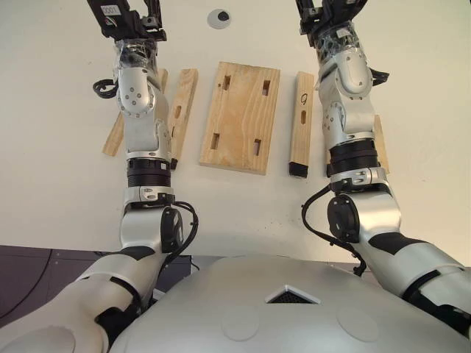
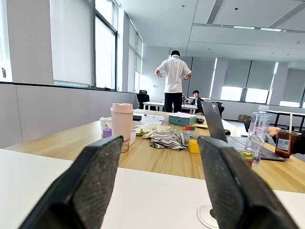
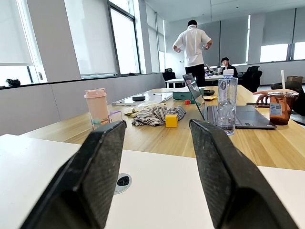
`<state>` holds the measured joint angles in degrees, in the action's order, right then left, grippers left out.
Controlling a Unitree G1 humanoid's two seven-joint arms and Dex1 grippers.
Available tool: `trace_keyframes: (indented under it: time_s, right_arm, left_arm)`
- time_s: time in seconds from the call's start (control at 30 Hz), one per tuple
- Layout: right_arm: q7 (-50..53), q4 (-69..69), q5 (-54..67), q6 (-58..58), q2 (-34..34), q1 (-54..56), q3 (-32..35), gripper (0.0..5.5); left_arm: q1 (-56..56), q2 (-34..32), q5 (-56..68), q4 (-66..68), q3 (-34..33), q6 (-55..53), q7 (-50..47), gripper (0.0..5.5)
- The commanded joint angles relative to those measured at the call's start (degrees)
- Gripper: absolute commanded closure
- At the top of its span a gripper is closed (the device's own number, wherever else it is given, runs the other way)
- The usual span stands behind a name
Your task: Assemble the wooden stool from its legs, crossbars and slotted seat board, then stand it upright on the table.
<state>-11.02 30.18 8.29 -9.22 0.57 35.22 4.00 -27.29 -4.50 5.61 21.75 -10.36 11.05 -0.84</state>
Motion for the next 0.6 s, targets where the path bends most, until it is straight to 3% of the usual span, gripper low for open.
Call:
trace_keyframes:
  time_s: [0.03, 0.6]
  right_arm:
    - [0.0, 0.1, -0.8, -0.9, -0.1, -0.8, -0.5, 3.06]
    - [-1.8, -1.5, -1.0, -0.6, -0.4, -2.3, -2.0, 3.06]
  left_arm:
    - [1.0, 0.1, 1.2, -0.4, 0.3, 0.1, 1.8, 2.64]
    - [2.6, 1.0, 1.4, -1.7, 1.5, 2.0, 3.2, 2.64]
